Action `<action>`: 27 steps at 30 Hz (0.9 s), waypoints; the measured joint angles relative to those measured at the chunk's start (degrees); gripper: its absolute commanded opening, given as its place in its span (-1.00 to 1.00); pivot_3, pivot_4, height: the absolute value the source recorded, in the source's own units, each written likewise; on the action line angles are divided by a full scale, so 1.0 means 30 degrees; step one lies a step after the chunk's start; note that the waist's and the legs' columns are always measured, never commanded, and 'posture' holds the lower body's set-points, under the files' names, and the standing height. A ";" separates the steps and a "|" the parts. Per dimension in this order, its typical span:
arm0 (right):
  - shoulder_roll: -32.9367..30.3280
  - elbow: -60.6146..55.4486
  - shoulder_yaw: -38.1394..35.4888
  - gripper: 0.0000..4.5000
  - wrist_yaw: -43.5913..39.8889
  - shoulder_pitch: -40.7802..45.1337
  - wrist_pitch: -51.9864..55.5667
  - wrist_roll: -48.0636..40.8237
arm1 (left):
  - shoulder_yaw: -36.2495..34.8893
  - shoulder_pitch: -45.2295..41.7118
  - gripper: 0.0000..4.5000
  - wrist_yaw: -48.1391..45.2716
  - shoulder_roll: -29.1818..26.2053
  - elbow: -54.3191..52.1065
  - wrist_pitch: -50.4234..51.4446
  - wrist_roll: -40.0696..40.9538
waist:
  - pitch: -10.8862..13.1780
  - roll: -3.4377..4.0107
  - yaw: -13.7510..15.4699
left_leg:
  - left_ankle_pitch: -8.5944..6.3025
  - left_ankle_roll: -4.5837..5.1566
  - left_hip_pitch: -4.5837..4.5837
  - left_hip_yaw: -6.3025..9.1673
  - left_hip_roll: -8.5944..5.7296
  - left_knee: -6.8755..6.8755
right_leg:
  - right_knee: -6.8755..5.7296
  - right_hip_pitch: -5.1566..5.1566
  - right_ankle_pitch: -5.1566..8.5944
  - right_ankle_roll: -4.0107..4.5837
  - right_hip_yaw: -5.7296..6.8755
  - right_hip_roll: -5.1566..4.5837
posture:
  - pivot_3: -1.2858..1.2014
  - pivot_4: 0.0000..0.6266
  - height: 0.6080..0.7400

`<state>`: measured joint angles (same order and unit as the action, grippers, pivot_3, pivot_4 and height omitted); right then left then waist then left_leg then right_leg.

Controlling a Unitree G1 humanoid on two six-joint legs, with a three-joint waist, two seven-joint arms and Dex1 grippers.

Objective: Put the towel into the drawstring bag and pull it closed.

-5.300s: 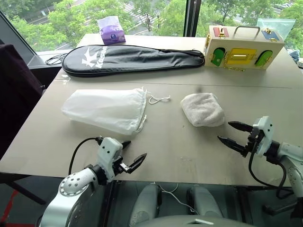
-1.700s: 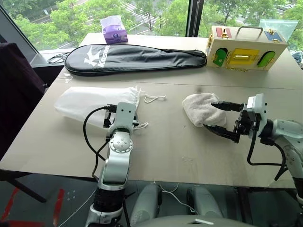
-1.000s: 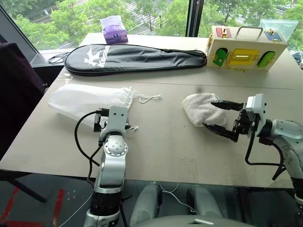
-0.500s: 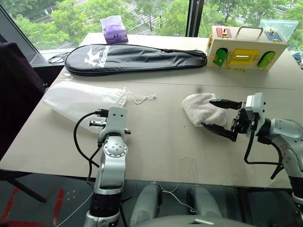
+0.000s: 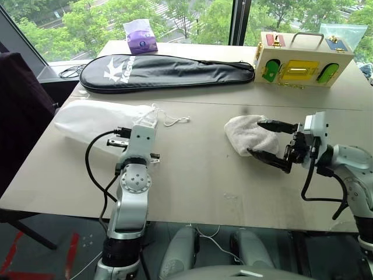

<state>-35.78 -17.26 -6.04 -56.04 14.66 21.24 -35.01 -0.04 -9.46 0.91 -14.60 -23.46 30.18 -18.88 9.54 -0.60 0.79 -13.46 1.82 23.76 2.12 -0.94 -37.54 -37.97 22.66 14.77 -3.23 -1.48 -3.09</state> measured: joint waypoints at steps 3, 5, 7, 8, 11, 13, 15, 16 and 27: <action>0.0184 0.0406 -0.0379 1.00 0.0769 0.0308 0.0094 -0.0035 | 0.0015 -0.1046 -0.98 -0.1665 -0.1296 -0.0927 -0.1101 0.0678 | 0.0000 -0.0001 0.0002 | -0.0001 0.0001 0.0001 -0.0011 -0.0006 0.0001 | 0.0008 -0.0001 0.0000 -0.0001 -0.0006 -0.0007 | 0.03 -0.52 1.00; 0.0426 0.1343 -0.0483 1.00 0.2222 0.0730 0.0532 0.0453 | 0.0018 -0.1836 -0.98 -0.2799 -0.2242 -0.1306 -0.1570 0.0857 | -0.0001 0.0001 -0.0002 | 0.0000 0.0000 -0.0001 -0.0021 -0.0007 0.0011 | 0.0006 0.0009 0.0000 0.0000 -0.0013 -0.0006 | 0.03 -0.52 1.00; 0.0484 0.2107 -0.0553 1.00 0.3529 0.1083 0.1671 0.0630 | 0.0046 -0.2233 -0.98 -0.3585 -0.2731 -0.1587 -0.1676 0.1075 | -0.0001 0.0002 -0.0009 | 0.0002 -0.0002 0.0000 -0.0027 -0.0007 0.0020 | 0.0003 0.0018 0.0000 0.0001 -0.0019 -0.0003 | 0.03 -0.52 1.00; 0.0549 0.2512 -0.0751 1.00 0.4333 0.1305 0.2771 0.0442 | 0.0059 -0.2508 -0.98 -0.4080 -0.2924 -0.1693 -0.1680 0.1200 | 0.0000 0.0001 -0.0007 | 0.0002 -0.0002 0.0002 -0.0027 -0.0007 0.0024 | 0.0002 0.0021 0.0000 0.0001 -0.0018 -0.0001 | 0.03 -0.52 1.00; 0.0954 0.3131 -0.1354 1.00 0.5654 0.1828 0.4558 -0.0223 | 0.0056 -0.3408 -0.98 -0.4839 -0.3098 -0.1802 -0.1579 0.1544 | 0.0001 0.0003 -0.0008 | 0.0002 -0.0001 0.0007 -0.0026 -0.0006 0.0032 | 0.0003 0.0025 0.0000 0.0001 -0.0012 0.0008 | 0.03 -0.52 1.00; 0.0852 0.3354 -0.1318 1.00 0.6390 0.2253 0.5644 -0.0153 | 0.0060 -0.4043 -0.98 -0.5226 -0.3208 -0.2003 -0.1219 0.1560 | 0.0001 0.0003 -0.0038 | 0.0001 0.0001 0.0007 -0.0035 -0.0006 0.0036 | 0.0006 0.0025 0.0001 0.0000 -0.0016 0.0022 | 0.03 -0.52 1.00; 0.0731 0.3678 -0.1215 1.00 0.6453 0.2341 0.5779 0.0224 | 0.0218 -0.4099 -0.98 -0.5288 -0.3409 -0.2269 0.0055 0.1033 | -0.0002 0.0007 -0.0062 | 0.0001 0.0003 -0.0001 -0.0044 -0.0012 0.0041 | 0.0007 0.0024 0.0002 -0.0002 -0.0019 0.0091 | 0.03 -0.52 1.00; 0.0737 0.3742 -0.1138 1.00 0.6436 0.2339 0.5782 0.0328 | 0.0228 -0.3925 -0.98 -0.5240 -0.3379 -0.2239 0.0959 0.0735 | -0.0002 0.0010 -0.0086 | 0.0001 0.0004 -0.0001 -0.0047 -0.0013 0.0042 | 0.0004 0.0026 0.0002 -0.0004 -0.0026 0.0105 | 0.03 -0.52 1.00; 0.0399 0.2620 0.0386 1.00 0.2912 0.1114 0.2252 0.1774 | 0.1560 -0.1339 -0.98 -0.1550 0.0830 0.0040 0.4042 -0.1383 | 0.0002 -0.0001 -0.0021 | 0.0001 0.0005 0.0007 -0.0028 -0.0006 0.0031 | -0.0002 0.0026 0.0000 -0.0009 -0.0012 0.0103 | 0.03 -0.52 1.00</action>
<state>-34.59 -9.40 -4.88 -47.30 18.00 27.99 -29.69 4.64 -13.47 -3.74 -12.11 -23.34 42.31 -23.03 9.55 -0.60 0.73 -13.45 1.83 23.78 2.03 -0.96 -37.44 -37.97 22.74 14.77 -3.25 -1.51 -2.78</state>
